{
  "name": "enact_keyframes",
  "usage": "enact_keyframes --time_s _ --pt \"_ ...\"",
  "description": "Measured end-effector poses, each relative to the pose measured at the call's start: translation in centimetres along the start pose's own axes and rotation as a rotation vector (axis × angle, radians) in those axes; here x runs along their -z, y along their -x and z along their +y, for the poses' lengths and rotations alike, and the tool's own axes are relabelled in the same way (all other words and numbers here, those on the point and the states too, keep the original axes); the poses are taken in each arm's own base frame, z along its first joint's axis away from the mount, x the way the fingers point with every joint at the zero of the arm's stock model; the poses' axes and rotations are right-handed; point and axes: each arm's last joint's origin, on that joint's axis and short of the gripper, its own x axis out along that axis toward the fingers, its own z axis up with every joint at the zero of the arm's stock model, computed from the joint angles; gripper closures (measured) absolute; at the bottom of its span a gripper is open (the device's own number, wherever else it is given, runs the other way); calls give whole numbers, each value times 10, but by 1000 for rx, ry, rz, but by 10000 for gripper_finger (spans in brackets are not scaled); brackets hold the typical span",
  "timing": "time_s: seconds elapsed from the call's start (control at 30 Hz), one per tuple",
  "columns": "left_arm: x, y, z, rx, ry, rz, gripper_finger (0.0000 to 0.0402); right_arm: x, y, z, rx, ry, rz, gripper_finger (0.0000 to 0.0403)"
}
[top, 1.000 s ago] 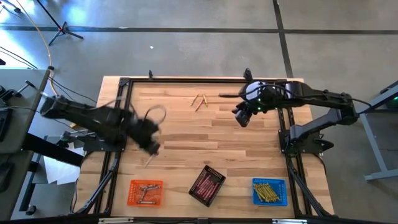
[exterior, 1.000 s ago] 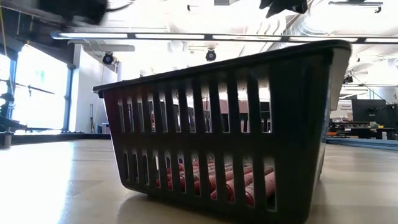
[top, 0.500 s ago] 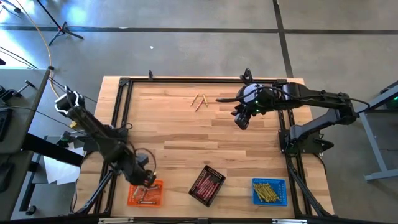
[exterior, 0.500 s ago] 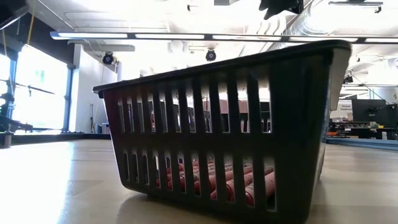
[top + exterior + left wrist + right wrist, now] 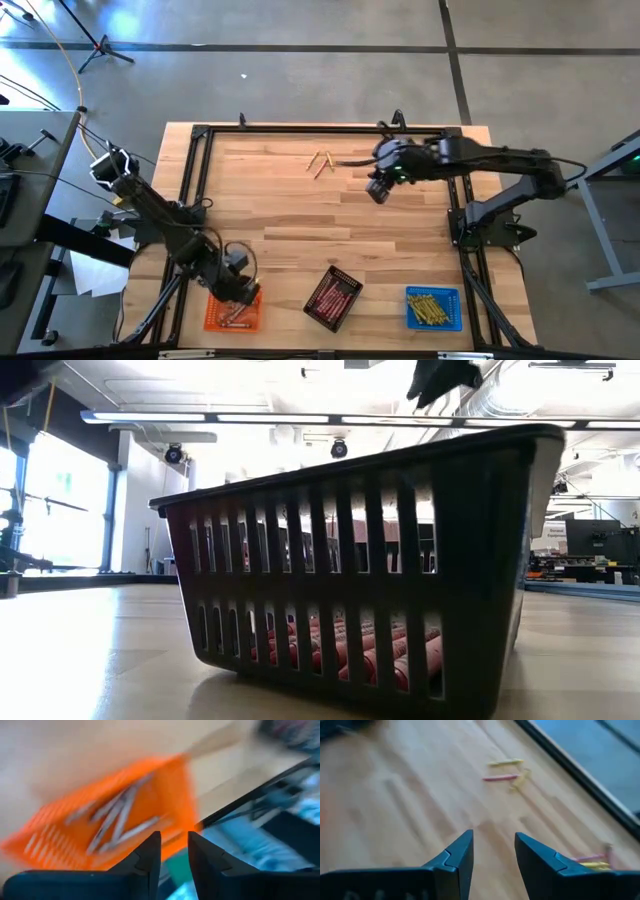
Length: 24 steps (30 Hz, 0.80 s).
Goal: Sort crayons
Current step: Put the yellow crayon into the blue bin
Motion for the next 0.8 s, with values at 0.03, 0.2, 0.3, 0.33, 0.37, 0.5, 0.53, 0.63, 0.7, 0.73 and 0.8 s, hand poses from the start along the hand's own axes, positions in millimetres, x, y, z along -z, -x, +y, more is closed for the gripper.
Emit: enact_keyframes --time_s 0.03,0.2,0.3,0.33,0.37,0.5,0.53,0.63,0.7,0.73,0.8 --pt "-4 4 -2 36 -12 -36 316 -1 -10 1 33 3 15 272" --pt "-33 33 -12 193 -130 -272 316 -12 -75 2 105 -5 129 272" --pt "-54 54 -15 246 -206 -428 316 -18 -120 -2 79 -46 196 272" --pt "-60 61 -14 260 -225 -481 316 -20 -135 -3 66 -62 211 272" --pt "-66 69 -14 274 -236 -536 316 -21 -149 -6 60 -77 224 272" --pt "-83 100 -9 310 -285 -747 316 -26 -204 -19 42 -168 226 272" --pt "-86 108 -7 320 -300 -793 316 -26 -215 -23 35 -204 231 272" --pt "-91 131 -1 358 -348 -904 316 -25 -246 -35 22 -284 262 272" --pt "-92 145 4 382 -388 -953 316 -26 -261 -41 39 -301 278 272" --pt "-92 152 7 396 -406 -976 316 -27 -267 -44 47 -308 282 272" --pt "-92 165 13 421 -439 -1021 316 -31 -276 -49 56 -314 281 272"
